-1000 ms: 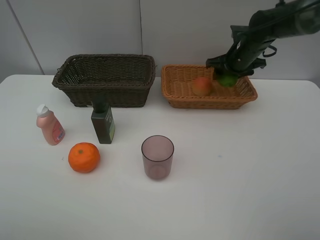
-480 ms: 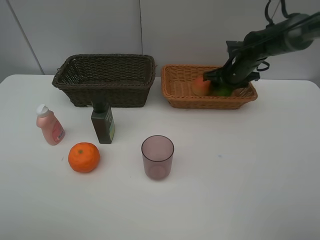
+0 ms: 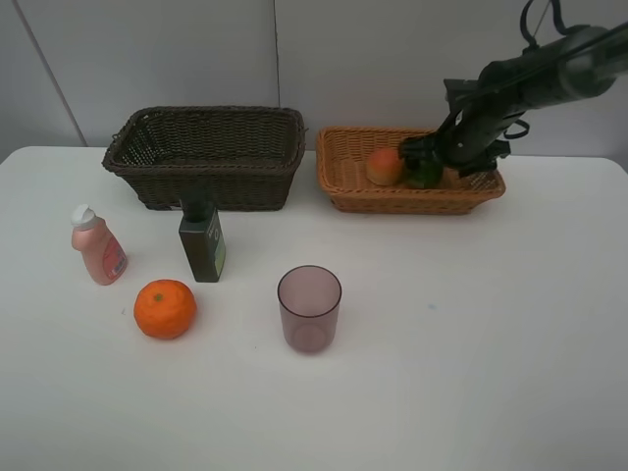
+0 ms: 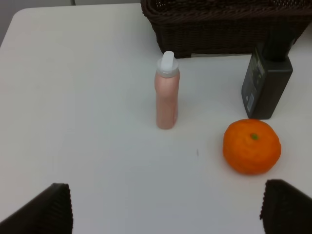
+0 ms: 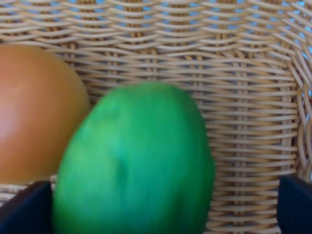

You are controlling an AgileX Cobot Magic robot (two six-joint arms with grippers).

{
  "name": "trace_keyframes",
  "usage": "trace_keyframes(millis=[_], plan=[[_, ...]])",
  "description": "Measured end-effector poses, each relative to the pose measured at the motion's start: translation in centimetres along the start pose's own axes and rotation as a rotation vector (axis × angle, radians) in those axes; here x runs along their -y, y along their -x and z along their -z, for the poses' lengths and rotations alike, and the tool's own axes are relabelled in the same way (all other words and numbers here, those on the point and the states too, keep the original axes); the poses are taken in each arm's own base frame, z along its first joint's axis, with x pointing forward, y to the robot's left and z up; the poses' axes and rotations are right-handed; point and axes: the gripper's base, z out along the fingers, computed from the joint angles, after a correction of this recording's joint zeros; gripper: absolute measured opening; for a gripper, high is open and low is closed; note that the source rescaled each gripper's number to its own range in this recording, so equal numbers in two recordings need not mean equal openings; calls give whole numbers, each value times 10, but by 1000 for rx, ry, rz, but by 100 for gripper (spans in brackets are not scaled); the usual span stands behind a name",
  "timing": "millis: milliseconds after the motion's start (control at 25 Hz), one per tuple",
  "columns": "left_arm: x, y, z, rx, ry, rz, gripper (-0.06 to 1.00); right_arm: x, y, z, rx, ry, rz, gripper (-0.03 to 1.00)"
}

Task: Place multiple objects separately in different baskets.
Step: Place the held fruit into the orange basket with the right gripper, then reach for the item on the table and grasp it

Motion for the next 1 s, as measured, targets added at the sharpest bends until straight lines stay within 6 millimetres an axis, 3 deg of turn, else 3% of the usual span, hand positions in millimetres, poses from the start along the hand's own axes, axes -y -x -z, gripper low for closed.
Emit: trace_keyframes(millis=[520, 1000], plan=[[0, 0, 0, 0, 0, 0, 100, -17, 8, 67, -69, -19, 30, 97], [0, 0, 0, 0, 0, 0, 100, -64, -9, 147, -193, 1, 136, 97]])
